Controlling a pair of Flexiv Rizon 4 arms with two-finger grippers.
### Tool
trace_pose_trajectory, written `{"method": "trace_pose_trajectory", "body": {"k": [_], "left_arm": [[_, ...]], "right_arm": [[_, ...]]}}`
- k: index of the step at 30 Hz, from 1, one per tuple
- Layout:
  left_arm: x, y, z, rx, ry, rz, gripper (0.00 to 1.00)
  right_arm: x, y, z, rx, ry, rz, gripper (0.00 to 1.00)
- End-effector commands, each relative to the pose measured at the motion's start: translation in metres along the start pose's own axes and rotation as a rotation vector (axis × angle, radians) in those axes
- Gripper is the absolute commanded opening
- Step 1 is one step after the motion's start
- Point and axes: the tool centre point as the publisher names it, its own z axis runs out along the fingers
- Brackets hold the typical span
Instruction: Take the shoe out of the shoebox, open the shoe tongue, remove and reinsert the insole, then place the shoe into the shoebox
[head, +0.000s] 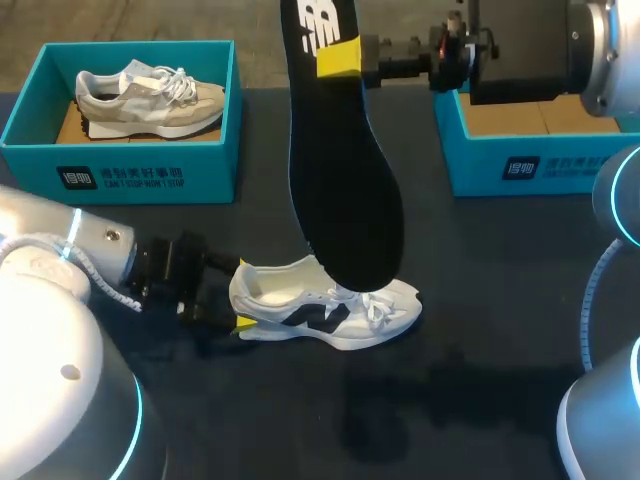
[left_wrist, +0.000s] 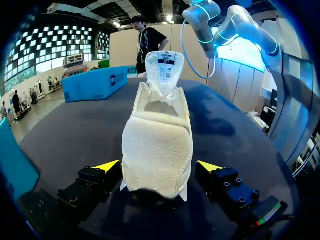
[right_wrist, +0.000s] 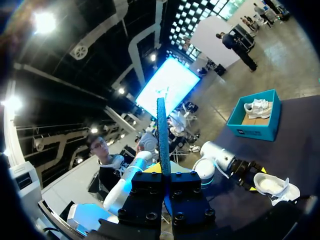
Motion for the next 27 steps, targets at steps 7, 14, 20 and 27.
{"method": "trace_pose_trajectory", "body": {"k": [7, 14, 20, 27], "left_arm": [[-0.003, -0.024, -0.040, -0.262, 0.007, 0.031, 1.00], [-0.007, -0.038, -0.048, -0.442, 0.030, 0.054, 1.00], [-0.005, -0.055, -0.053, -0.534, 0.030, 0.084, 1.00], [-0.006, -0.075, -0.059, -0.671, 0.052, 0.149, 1.00]], "right_arm": [[0.000, 0.001, 0.004, 0.000, -0.002, 0.002, 0.00], [0.000, 0.001, 0.004, 0.000, -0.002, 0.002, 0.00], [0.000, 0.001, 0.004, 0.000, -0.002, 0.002, 0.00], [0.000, 0.001, 0.004, 0.000, -0.002, 0.002, 0.00]]}}
